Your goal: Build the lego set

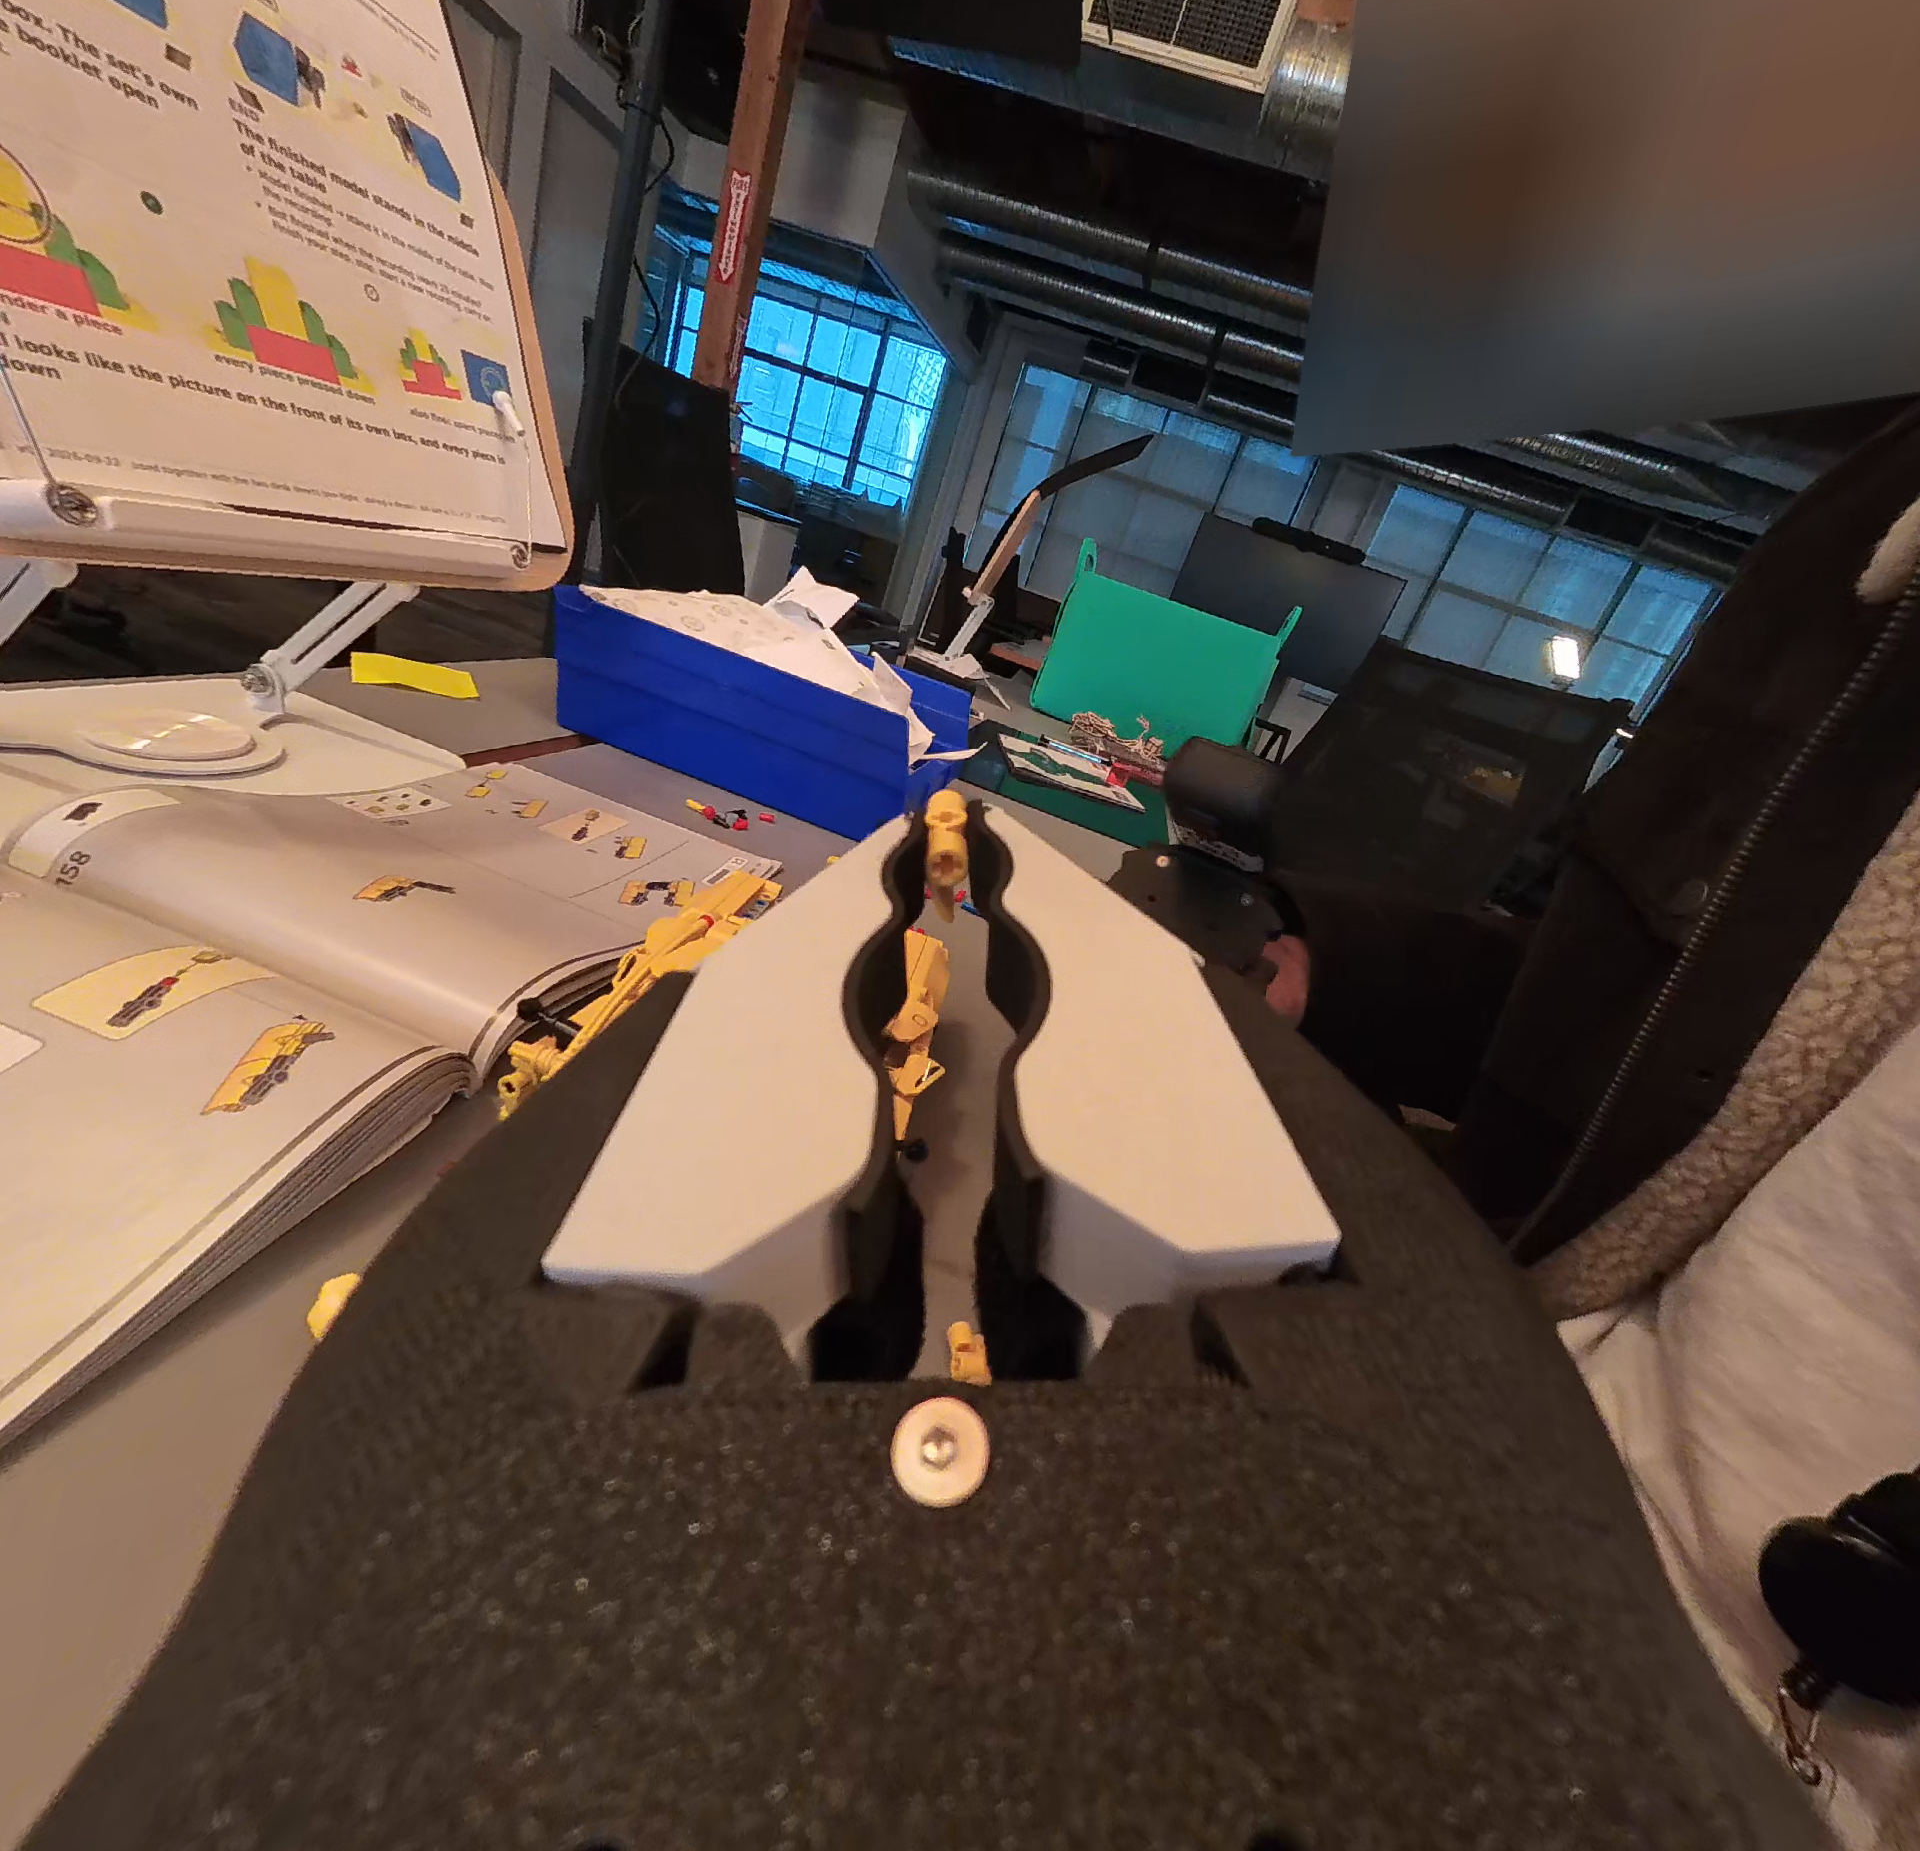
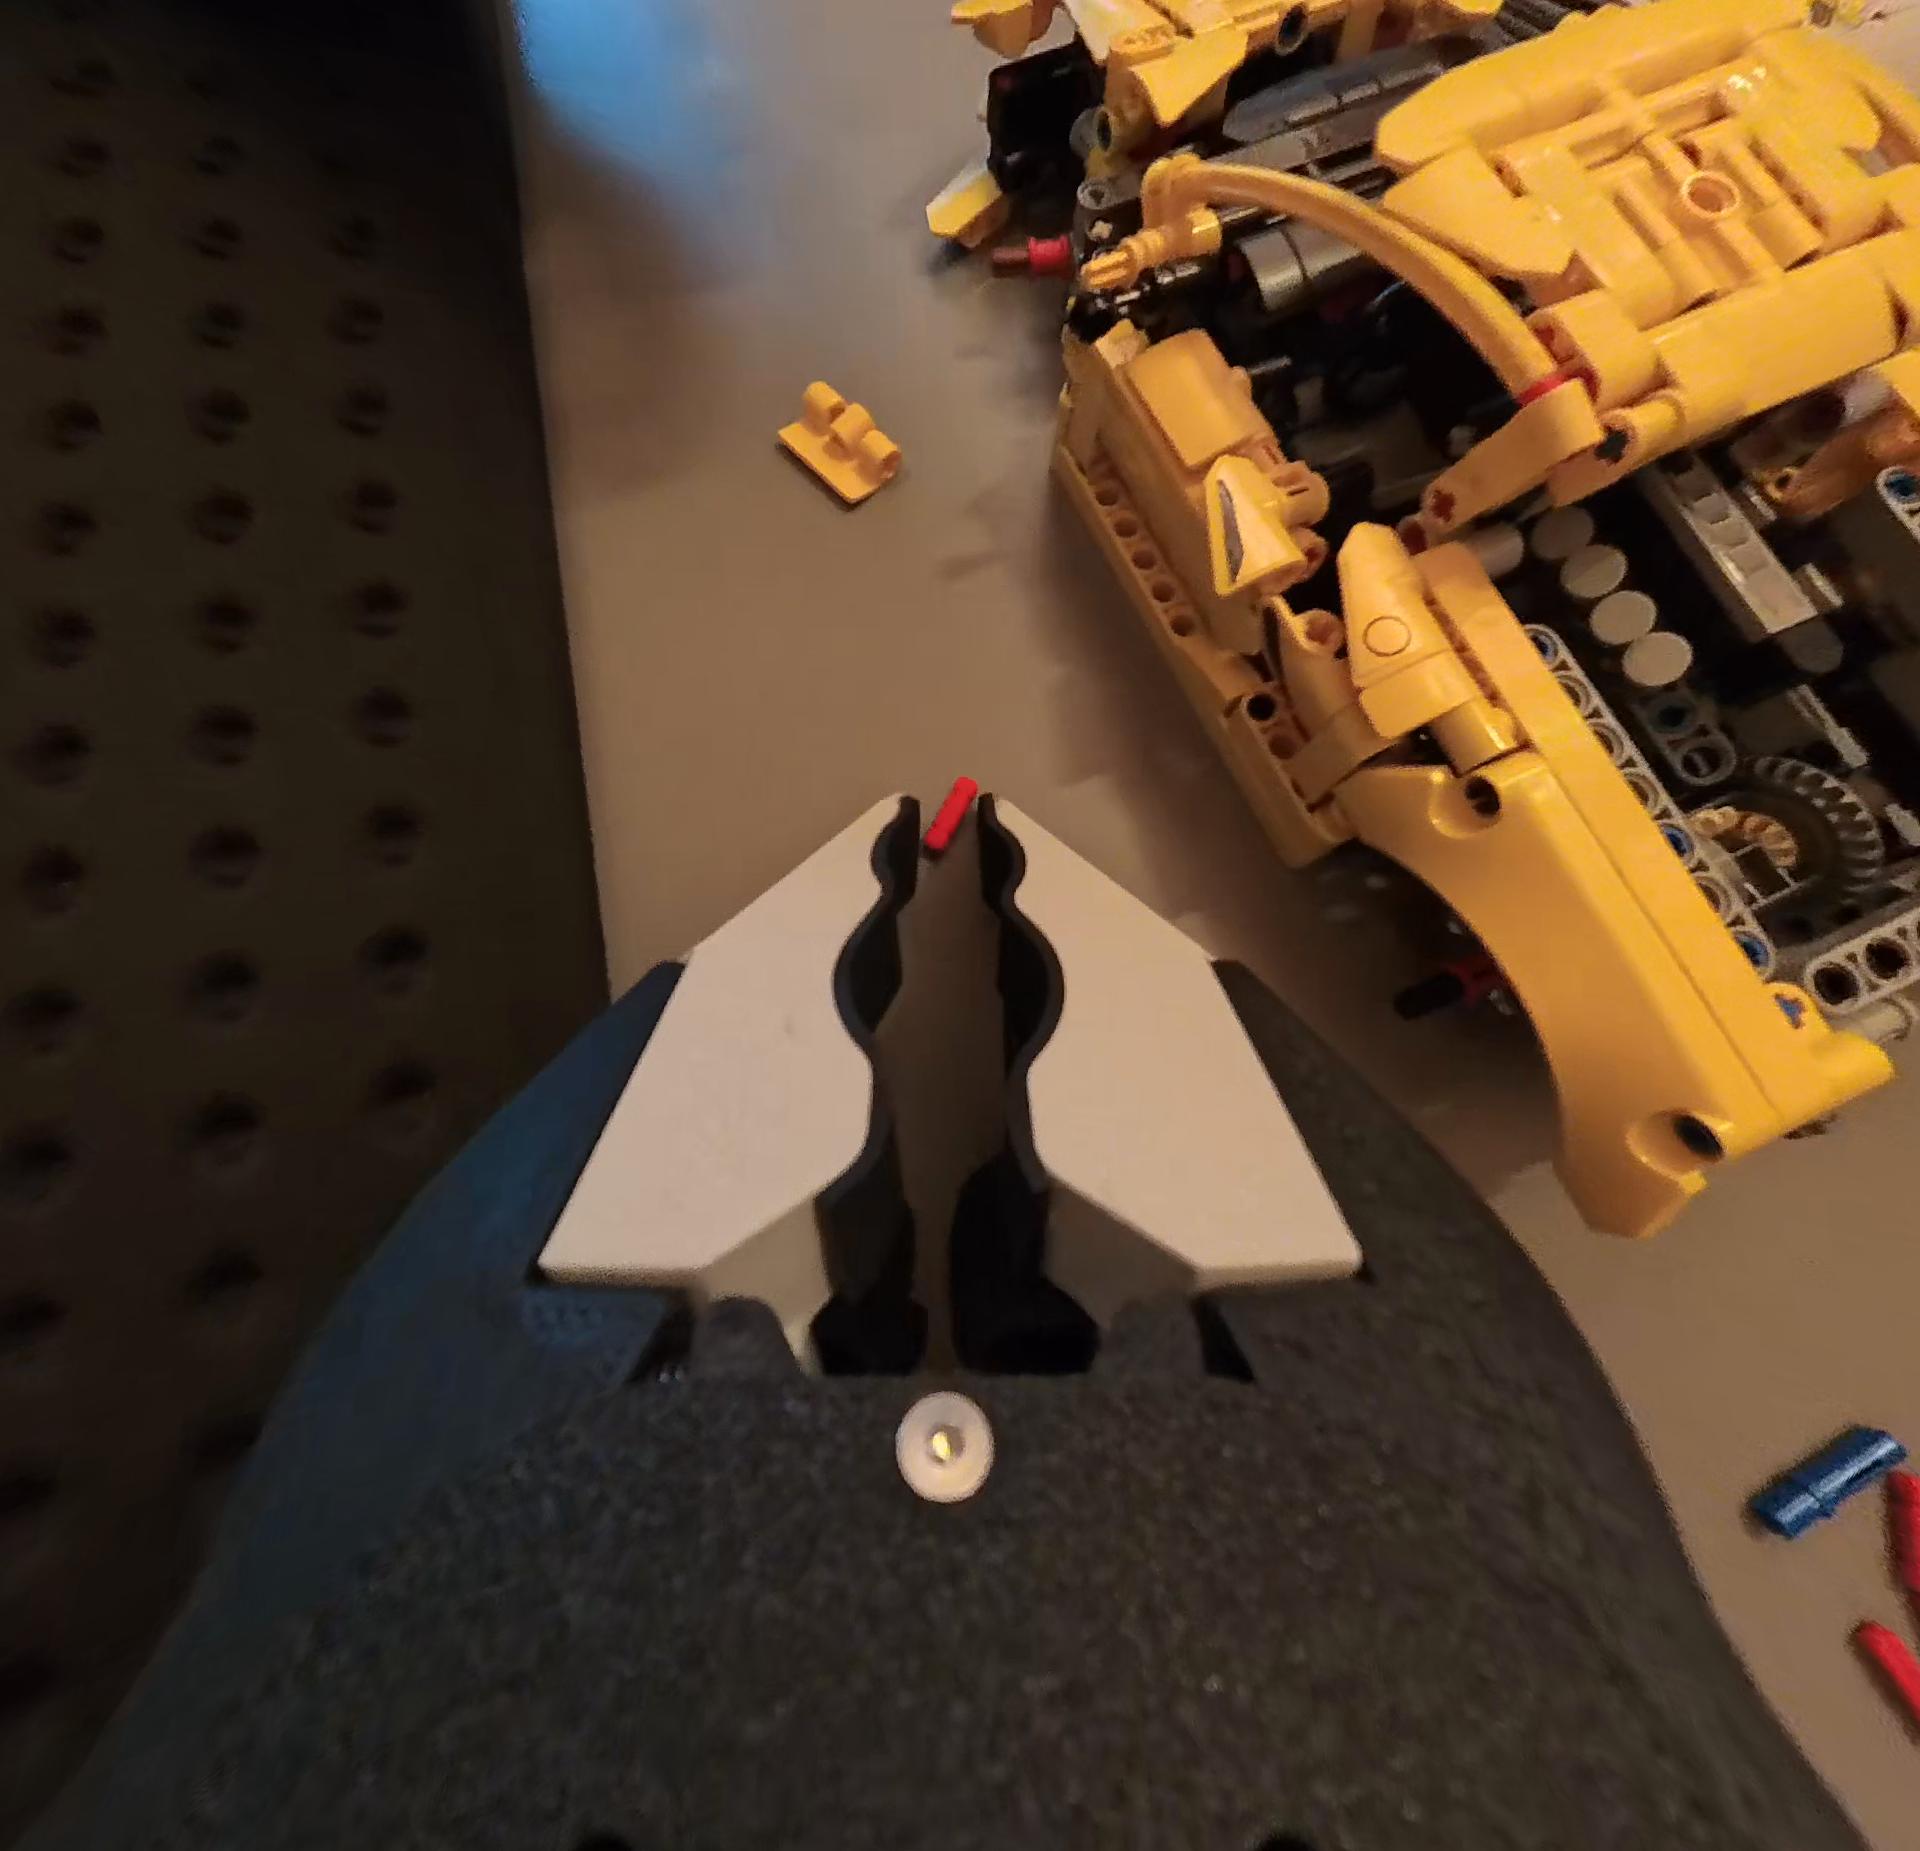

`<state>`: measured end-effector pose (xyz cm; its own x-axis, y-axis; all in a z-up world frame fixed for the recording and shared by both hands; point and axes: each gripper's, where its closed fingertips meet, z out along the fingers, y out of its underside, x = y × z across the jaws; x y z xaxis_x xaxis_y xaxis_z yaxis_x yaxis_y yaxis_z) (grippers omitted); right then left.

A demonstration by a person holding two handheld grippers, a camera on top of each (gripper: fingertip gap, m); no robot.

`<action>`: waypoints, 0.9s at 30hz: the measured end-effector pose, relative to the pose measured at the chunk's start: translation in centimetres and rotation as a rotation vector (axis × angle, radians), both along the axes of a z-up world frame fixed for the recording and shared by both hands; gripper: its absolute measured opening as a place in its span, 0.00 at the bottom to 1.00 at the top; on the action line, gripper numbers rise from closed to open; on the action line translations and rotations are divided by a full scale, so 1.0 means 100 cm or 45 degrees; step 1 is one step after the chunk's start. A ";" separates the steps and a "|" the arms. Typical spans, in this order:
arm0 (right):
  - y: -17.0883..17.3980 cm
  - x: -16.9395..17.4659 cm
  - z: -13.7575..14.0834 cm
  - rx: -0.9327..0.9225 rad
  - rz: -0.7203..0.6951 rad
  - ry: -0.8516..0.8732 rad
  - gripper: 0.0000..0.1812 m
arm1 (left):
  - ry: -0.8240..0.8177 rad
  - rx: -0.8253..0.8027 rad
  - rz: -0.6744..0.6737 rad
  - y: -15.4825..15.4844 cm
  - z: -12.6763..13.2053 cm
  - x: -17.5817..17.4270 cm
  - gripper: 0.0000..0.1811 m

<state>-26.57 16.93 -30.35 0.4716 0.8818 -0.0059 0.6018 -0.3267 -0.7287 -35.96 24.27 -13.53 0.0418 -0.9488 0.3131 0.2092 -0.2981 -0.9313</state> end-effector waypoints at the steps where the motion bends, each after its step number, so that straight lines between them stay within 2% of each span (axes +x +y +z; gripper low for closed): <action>1: 0.000 0.000 0.000 0.001 -0.006 0.000 0.06 | 0.002 0.002 0.001 0.000 0.000 0.000 0.04; 4: 0.002 0.001 -0.001 0.049 -0.023 -0.024 0.03 | 0.016 0.016 0.004 -0.001 -0.001 0.001 0.04; 9: 0.003 0.005 0.000 0.333 -0.022 -0.172 0.03 | 0.016 -0.003 -0.039 -0.005 -0.002 0.003 0.04; 13: 0.003 0.006 0.000 0.230 -0.036 -0.130 0.02 | -0.012 -0.045 -0.150 -0.017 -0.001 0.006 0.04; 14: 0.005 0.004 0.006 0.245 -0.027 -0.132 0.02 | -0.022 -0.054 -0.191 -0.022 0.000 0.007 0.03; 16: 0.012 -0.011 0.047 0.345 0.001 0.018 0.02 | -0.030 -0.049 -0.258 -0.031 0.001 0.008 0.03; 20: 0.016 -0.045 0.124 0.337 0.105 0.216 0.02 | 0.021 0.010 -0.322 -0.045 -0.005 0.014 0.03; 23: 0.018 -0.063 0.144 0.366 0.197 0.193 0.02 | 0.042 0.049 -0.358 -0.054 -0.006 0.017 0.03; 27: 0.017 -0.070 0.143 0.282 0.259 0.185 0.02 | 0.078 0.073 -0.378 -0.058 -0.011 0.019 0.04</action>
<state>-33.57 18.63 -16.08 0.2940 0.9452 0.1422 0.5229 -0.0346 -0.8517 -34.02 18.43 -14.65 -0.2225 -0.9385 0.2639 0.0637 -0.2841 -0.9567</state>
